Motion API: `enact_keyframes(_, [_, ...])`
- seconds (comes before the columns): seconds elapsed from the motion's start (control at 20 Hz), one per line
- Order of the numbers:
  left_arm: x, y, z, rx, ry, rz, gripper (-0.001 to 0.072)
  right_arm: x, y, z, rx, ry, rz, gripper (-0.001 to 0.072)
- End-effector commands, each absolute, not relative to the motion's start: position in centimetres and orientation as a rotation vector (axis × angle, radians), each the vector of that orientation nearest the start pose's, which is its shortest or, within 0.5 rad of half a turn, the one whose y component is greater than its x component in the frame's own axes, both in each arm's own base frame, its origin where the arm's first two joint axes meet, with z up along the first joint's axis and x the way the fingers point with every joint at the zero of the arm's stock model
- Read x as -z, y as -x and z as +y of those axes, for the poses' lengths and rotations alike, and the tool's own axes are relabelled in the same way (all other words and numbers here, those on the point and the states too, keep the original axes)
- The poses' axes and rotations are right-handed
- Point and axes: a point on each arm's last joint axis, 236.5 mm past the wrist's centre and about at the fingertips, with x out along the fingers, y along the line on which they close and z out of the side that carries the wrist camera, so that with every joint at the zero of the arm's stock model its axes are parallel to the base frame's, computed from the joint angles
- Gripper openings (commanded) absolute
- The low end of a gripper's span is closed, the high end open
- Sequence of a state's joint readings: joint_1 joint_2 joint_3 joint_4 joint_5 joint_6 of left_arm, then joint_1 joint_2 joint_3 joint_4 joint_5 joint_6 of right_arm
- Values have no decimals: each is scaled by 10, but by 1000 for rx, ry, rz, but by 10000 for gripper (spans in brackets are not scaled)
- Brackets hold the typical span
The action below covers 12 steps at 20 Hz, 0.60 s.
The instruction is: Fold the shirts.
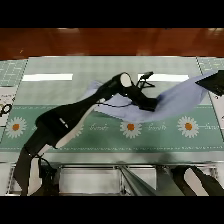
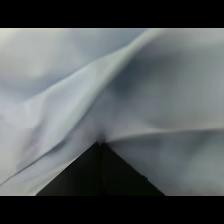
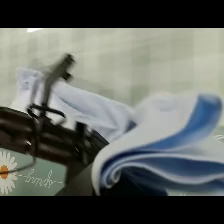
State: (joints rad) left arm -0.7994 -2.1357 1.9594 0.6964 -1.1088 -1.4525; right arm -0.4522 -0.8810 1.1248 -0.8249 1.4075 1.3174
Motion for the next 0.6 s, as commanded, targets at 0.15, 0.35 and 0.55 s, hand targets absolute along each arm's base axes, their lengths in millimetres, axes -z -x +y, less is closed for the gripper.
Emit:
enact_keyframes(0.15, [46,-299,-503,1155,210,1527,22,-176,-322,28,-329,-540,888,20])
enact_keyframes(0.35, [-1,-382,-408,1003,258,1437,22,-180,-339,91,-505,-554,887,20])
enact_keyframes(0.55, [-31,-416,-295,771,248,1333,23,-178,-369,176,-685,-555,901,20])
